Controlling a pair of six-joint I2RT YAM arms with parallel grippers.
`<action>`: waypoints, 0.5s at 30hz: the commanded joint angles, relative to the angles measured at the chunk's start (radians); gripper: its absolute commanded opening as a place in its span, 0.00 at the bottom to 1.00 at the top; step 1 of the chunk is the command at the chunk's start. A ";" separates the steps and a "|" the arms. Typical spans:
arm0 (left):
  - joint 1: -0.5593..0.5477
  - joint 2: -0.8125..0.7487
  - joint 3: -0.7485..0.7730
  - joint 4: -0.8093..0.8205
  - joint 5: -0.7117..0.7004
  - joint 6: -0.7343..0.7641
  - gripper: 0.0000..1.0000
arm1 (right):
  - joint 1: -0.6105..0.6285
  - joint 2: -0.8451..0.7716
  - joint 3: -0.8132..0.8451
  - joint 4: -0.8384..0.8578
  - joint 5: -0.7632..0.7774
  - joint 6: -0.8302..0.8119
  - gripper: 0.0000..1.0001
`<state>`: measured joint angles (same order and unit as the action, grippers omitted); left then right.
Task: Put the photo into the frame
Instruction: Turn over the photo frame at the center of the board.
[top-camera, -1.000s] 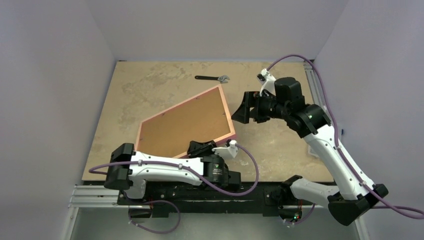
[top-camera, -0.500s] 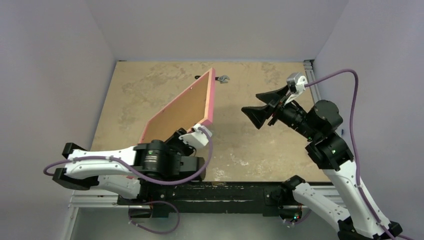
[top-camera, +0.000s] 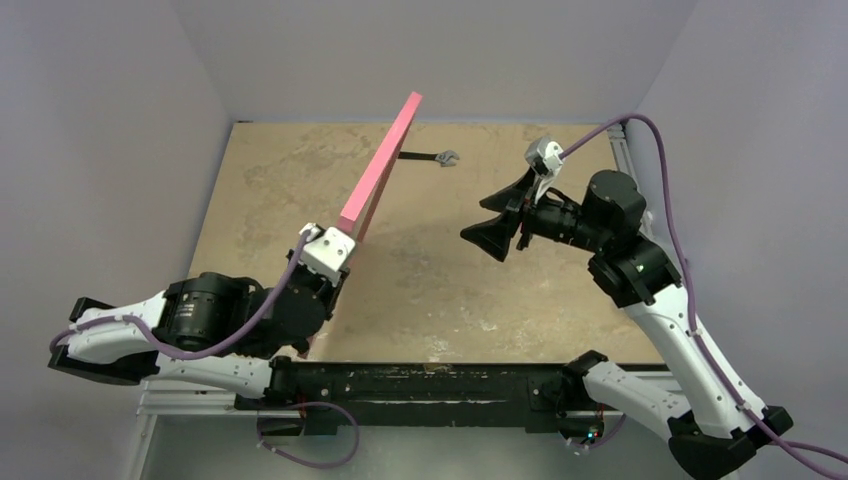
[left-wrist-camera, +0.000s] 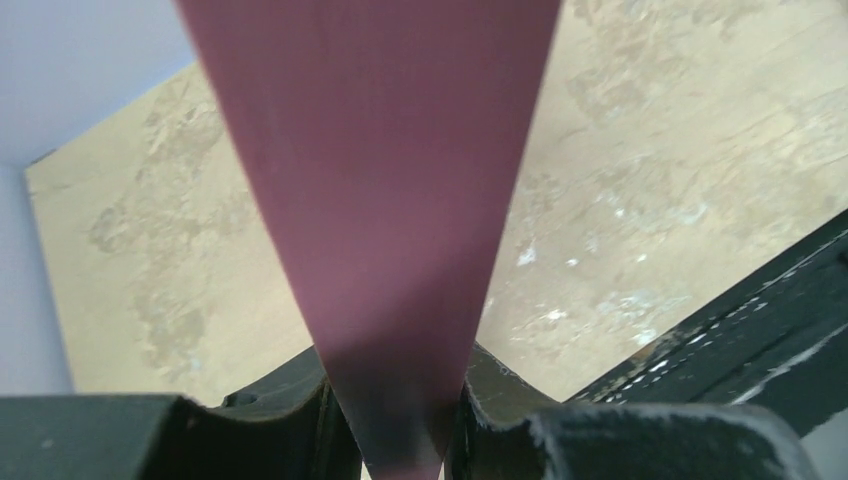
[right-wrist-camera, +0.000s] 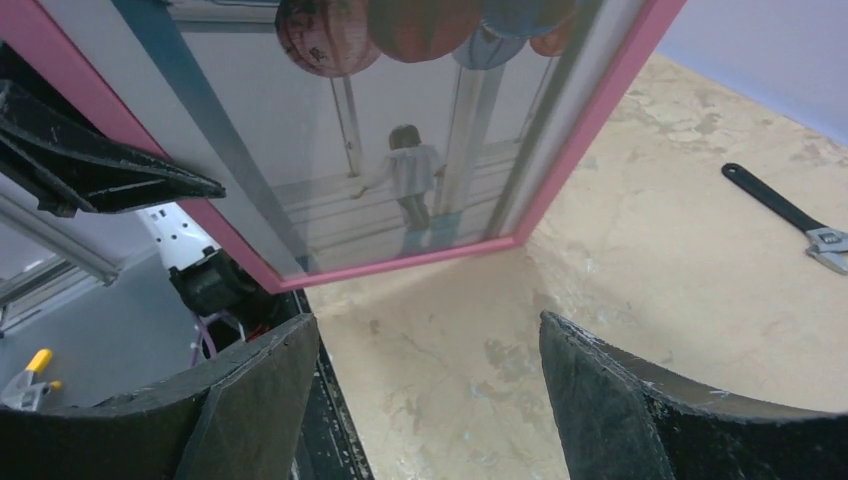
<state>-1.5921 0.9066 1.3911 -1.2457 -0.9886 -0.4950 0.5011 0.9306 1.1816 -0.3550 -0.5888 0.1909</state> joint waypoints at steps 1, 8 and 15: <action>-0.004 -0.053 -0.027 0.258 0.060 -0.076 0.00 | 0.001 -0.014 0.005 0.013 -0.066 0.012 0.79; 0.061 -0.142 -0.140 0.398 0.121 -0.121 0.00 | 0.000 -0.022 -0.023 0.003 -0.060 0.033 0.79; 0.185 -0.274 -0.267 0.476 0.203 -0.203 0.00 | 0.001 -0.022 -0.042 0.001 -0.053 0.044 0.79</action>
<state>-1.4597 0.6998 1.1721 -0.9146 -0.9211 -0.5697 0.5011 0.9226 1.1507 -0.3618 -0.6285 0.2214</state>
